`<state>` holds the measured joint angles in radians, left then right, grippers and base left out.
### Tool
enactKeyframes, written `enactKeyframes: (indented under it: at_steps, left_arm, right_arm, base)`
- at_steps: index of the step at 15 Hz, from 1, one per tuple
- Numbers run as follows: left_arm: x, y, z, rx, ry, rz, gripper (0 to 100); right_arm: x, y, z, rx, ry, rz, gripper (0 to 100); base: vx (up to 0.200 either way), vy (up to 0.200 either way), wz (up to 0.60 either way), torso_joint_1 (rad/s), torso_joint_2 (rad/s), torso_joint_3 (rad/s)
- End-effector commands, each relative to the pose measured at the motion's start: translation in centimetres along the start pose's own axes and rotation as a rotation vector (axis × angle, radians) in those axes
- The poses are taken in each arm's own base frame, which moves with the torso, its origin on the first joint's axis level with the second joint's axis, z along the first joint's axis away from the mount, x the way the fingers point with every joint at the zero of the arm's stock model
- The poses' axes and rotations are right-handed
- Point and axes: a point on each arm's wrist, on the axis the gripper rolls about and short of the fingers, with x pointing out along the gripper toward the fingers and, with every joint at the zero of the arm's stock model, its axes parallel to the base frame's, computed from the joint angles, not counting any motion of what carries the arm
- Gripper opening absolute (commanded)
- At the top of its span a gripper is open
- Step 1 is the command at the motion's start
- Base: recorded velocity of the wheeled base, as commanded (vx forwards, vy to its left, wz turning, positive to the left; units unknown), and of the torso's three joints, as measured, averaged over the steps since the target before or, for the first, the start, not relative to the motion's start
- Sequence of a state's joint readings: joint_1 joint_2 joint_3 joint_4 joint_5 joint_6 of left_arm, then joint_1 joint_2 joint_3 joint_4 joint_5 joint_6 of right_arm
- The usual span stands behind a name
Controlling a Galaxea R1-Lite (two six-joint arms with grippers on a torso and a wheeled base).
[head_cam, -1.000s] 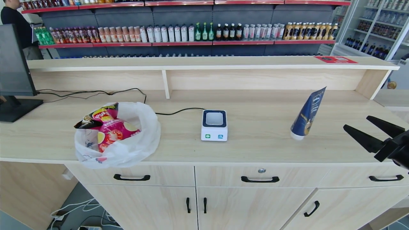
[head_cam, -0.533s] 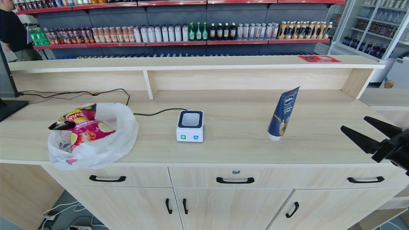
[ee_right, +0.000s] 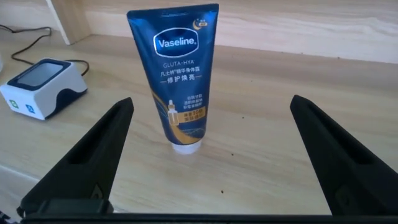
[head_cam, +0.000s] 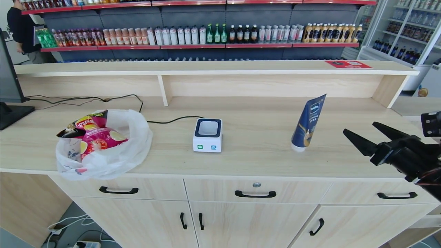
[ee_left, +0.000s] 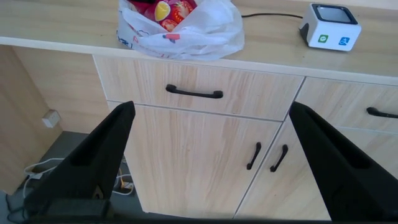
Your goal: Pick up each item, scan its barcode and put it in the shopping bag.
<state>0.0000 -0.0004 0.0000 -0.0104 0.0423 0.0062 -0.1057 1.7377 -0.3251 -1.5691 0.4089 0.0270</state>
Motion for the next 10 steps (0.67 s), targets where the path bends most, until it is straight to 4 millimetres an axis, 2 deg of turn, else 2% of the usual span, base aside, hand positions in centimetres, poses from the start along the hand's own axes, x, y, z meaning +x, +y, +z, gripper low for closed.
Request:
enactKeyframes:
  at_steps: [1,5,7,10]
  left_arm:
    - [0.0,0.0,0.0,0.0,0.0,0.001,100]
    - [0.0,0.0,0.0,0.002,0.0,0.001,100]
    - [0.0,0.0,0.0,0.002,0.0,0.001,100]
    - [0.0,0.0,0.0,0.002,0.0,0.001,100]
  right_arm:
    - [1.0,-0.6,-1.2,-0.019,0.03,-0.011,100]
    - [3.8,-2.0,-3.6,-0.019,0.064,-0.067,100]
    - [5.6,-2.7,-3.7,0.012,0.028,-0.074,100]
    - [7.1,-3.1,-4.6,0.033,0.021,-0.066,100]
  base:
    - [0.0,0.0,0.0,0.0,0.0,0.0]
    - [0.0,0.0,0.0,0.0,0.0,0.0]
    - [0.0,0.0,0.0,0.0,0.0,0.0]
    - [0.0,0.0,0.0,0.0,0.0,0.0]
